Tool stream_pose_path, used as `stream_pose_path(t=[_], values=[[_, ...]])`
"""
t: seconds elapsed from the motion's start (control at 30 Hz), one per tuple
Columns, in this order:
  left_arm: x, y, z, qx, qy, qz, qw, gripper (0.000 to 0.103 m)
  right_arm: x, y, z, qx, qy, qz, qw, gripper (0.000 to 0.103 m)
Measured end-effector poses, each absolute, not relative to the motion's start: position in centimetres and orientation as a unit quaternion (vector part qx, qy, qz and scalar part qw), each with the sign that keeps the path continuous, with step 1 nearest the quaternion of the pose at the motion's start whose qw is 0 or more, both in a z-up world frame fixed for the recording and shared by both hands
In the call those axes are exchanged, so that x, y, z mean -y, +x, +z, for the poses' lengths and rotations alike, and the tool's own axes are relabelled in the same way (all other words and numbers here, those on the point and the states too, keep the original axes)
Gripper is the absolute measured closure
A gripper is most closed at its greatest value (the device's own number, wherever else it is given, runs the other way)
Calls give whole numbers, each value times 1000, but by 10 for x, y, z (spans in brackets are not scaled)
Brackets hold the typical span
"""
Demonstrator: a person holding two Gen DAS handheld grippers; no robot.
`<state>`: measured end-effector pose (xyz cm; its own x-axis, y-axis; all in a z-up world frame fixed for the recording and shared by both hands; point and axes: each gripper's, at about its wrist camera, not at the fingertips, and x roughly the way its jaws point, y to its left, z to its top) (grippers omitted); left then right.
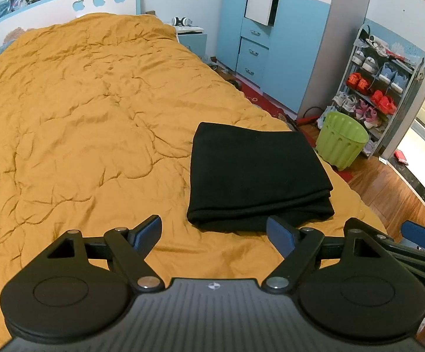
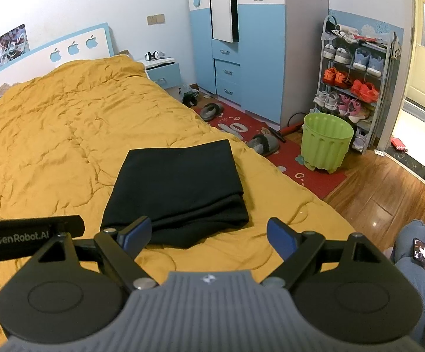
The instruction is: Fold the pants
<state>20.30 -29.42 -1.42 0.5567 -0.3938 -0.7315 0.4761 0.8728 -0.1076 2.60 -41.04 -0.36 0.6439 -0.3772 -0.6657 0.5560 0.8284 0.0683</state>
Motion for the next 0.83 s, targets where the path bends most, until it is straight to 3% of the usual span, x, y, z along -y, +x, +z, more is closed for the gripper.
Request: stream_pose_path(t=[0.83], values=[[293, 208, -20, -405, 49, -246, 879, 8, 412, 27, -7, -334, 134, -262, 896, 21]])
